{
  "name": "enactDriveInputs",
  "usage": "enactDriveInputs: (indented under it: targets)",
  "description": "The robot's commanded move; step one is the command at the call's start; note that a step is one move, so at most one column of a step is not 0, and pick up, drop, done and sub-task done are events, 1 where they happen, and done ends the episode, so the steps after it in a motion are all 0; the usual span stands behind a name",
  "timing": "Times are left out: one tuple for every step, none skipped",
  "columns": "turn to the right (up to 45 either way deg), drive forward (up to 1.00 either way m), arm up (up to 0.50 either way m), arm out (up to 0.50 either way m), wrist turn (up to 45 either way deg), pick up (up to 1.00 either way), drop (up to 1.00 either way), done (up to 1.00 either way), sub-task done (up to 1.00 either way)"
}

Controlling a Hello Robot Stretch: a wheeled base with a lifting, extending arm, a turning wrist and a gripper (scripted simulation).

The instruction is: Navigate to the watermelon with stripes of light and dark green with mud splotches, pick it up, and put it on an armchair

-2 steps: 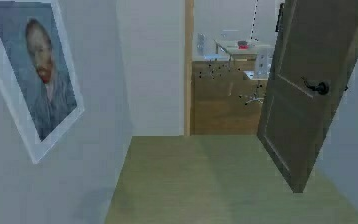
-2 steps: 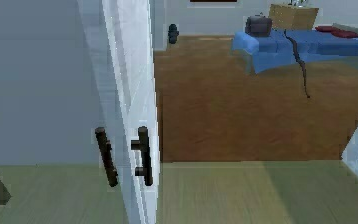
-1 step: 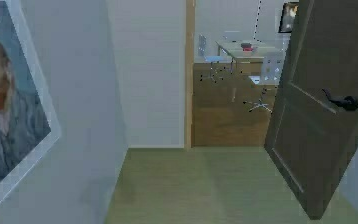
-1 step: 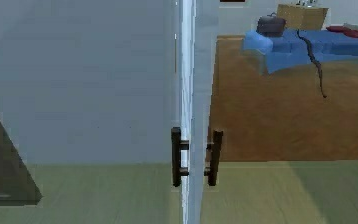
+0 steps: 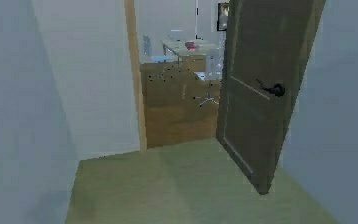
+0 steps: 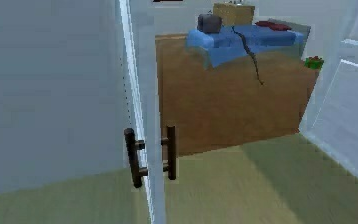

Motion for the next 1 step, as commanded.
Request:
enactDriveInputs:
  targets:
    - [0.0,1.00,0.00,0.00,0.0,0.00,0.00,0.00,0.00]
